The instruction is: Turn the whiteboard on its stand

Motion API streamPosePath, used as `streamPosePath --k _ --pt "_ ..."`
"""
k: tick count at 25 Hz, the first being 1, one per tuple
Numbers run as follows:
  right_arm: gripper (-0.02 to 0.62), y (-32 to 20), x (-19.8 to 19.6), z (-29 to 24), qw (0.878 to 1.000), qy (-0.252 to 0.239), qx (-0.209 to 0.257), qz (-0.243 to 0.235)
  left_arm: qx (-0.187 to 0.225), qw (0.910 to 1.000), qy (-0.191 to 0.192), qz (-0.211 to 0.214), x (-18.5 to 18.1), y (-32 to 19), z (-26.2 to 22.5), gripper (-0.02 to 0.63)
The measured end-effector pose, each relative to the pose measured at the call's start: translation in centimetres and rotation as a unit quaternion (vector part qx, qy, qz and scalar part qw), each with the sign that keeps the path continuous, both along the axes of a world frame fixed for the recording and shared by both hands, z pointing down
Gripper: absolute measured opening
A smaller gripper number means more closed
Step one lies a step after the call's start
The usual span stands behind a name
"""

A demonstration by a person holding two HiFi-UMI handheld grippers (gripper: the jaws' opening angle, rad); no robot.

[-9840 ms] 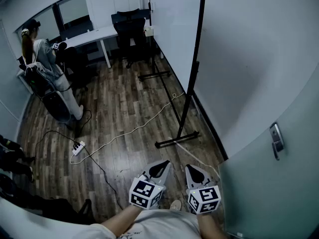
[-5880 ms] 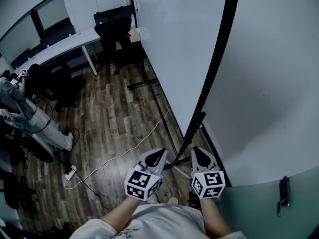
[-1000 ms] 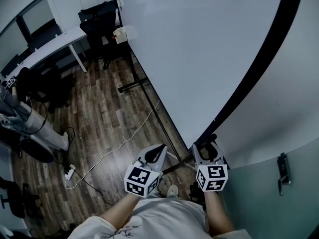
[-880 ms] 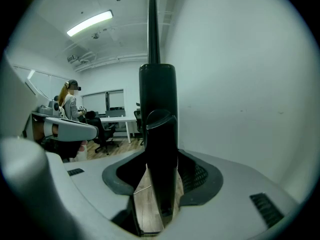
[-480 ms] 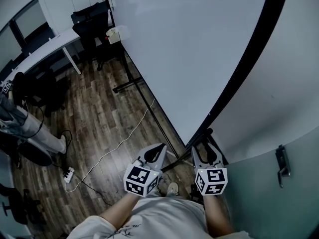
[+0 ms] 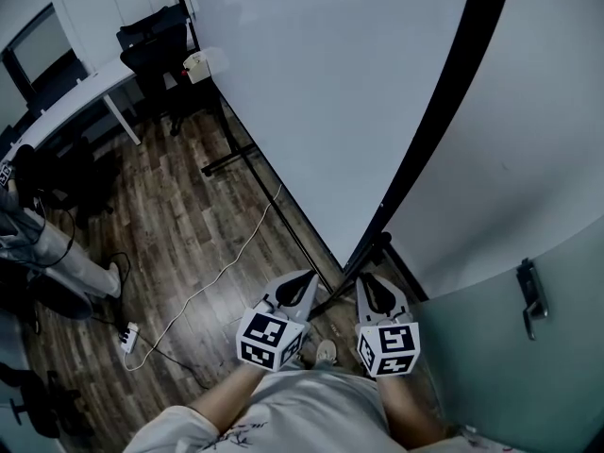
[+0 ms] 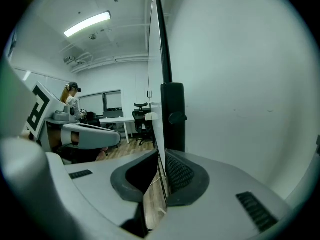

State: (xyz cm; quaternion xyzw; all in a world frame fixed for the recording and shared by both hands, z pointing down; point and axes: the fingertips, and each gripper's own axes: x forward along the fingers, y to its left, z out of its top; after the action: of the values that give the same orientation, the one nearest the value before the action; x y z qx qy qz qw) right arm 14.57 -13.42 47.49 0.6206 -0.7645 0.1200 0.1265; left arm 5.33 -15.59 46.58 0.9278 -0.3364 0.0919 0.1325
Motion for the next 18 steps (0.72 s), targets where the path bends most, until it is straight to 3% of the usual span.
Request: streamPosePath --k 18 --pt "0.008 -0.1 -2.5 -0.7 0.999 -0.010 0.001 -0.033 0.002 1.0000 -0.006 0.001 -0.5 0.6 0.4 0.011"
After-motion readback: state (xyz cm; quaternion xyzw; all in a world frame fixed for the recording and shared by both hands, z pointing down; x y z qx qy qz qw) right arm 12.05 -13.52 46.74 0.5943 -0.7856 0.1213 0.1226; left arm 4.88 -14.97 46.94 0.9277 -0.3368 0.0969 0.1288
